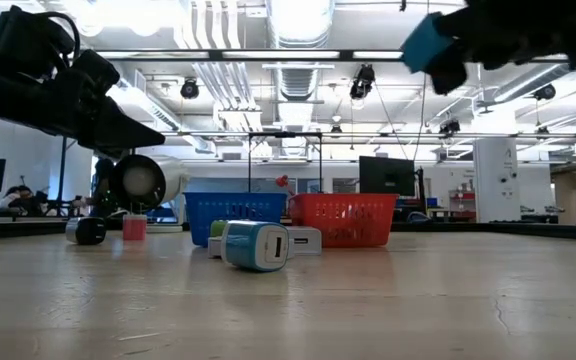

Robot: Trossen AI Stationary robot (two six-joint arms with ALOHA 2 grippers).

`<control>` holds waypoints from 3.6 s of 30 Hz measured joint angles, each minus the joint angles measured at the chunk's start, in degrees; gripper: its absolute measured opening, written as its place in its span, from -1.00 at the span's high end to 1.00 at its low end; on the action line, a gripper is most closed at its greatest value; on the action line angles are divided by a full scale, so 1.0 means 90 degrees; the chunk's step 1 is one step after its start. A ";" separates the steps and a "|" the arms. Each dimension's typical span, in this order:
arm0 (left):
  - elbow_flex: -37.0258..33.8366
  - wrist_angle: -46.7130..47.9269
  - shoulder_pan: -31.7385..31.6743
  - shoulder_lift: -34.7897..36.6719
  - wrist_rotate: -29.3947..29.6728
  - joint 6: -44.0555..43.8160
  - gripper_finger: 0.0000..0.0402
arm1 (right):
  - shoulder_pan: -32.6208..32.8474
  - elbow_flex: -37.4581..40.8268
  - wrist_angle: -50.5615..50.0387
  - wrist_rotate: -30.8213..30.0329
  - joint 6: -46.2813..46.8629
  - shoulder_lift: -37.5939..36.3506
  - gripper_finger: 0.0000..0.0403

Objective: Pick & Place Office items
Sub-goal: Put the light blue digital timer into the blue bin, then put the pink charger adapter into the red bin

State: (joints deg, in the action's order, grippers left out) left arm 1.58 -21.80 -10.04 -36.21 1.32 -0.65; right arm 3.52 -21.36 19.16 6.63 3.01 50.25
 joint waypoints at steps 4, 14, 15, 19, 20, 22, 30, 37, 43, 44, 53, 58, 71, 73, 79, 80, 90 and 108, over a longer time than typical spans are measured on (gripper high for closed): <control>0.0000 -0.0002 0.0000 0.0000 0.0000 0.0000 0.94 | -0.0339 0.0648 0.0163 -0.0101 0.0147 -0.1254 -0.36; 0.0000 -0.0010 0.0000 0.0000 0.0000 -0.0058 0.94 | -0.0604 0.1561 0.0104 -0.0052 0.0468 -0.3096 -0.36; 0.0000 -0.0010 0.0000 0.0000 0.0000 -0.0076 0.94 | -0.0605 0.1612 0.0085 -0.0066 0.0487 -0.3176 -0.36; 0.0000 -0.0007 0.0000 0.0000 0.0000 -0.0117 0.94 | -0.0606 0.1671 -0.0018 -0.0252 0.0545 -0.3226 -0.36; 0.0000 -0.0007 0.0000 0.0000 0.0000 -0.0124 0.94 | -0.0609 0.1652 -0.0163 -0.0369 0.0578 -0.3191 -0.36; 0.0000 -0.0007 0.0000 0.0000 0.0000 -0.0143 0.94 | -0.0609 0.1509 -0.0645 -0.0604 0.0593 -0.3007 -0.36; 0.0000 -0.0007 0.0000 0.0000 0.0109 -0.0141 0.94 | -0.0602 0.0411 -0.1166 -0.0932 0.0241 -0.1367 -0.36; 0.0000 -0.0005 0.0005 0.0000 0.0143 -0.0143 0.94 | -0.0671 -0.1252 -0.1646 -0.1080 -0.0545 0.0682 -0.36; 0.0000 -0.0002 0.0005 0.0000 0.0143 -0.0143 0.94 | -0.0846 -0.2713 -0.1916 -0.0945 -0.0871 0.2781 -0.36; 0.0000 -0.0002 0.0005 0.0000 0.0143 -0.0143 0.94 | -0.0879 -0.2966 -0.2058 -0.0829 -0.0902 0.3153 -0.36; 0.0000 0.0119 0.0005 0.0000 0.0143 -0.0094 0.94 | -0.0916 -0.4904 -0.2322 -0.0536 -0.1196 0.5810 -0.36; 0.0000 0.0218 0.0002 0.0000 0.0143 -0.0094 0.94 | -0.0925 -0.5711 -0.2763 -0.0567 -0.1326 0.6607 -0.36; 0.0000 0.0451 0.0000 0.0000 0.0143 -0.0094 0.94 | -0.0925 -0.5940 -0.3136 -0.0621 -0.1182 0.6751 -0.50; 0.0000 0.0452 0.0000 0.0000 0.0143 -0.0094 0.94 | -0.0925 -0.5941 -0.3222 -0.0637 -0.1094 0.6674 -0.71; 0.0000 0.0452 0.0000 -0.0002 0.0143 -0.0099 0.94 | -0.0922 -0.5921 -0.3439 -0.0708 -0.1161 0.6458 -0.92; 0.0000 0.0453 0.0000 0.0000 0.0142 -0.0099 0.94 | -0.0920 -0.5919 -0.3479 -0.0711 -0.1154 0.6434 -0.90; 0.0000 0.0478 0.0000 0.0000 0.0143 -0.0124 0.94 | -0.0920 -0.5784 -0.3501 0.0275 -0.1190 0.5869 -0.67; 0.0000 0.0625 0.0005 0.0000 0.0451 -0.1098 0.94 | -0.1344 -0.1075 0.0927 0.0329 -0.1184 0.1546 0.75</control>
State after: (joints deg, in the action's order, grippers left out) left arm 1.58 -16.18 -10.00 -36.21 5.38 -10.53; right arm -8.57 -31.04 27.51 9.59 -7.65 64.16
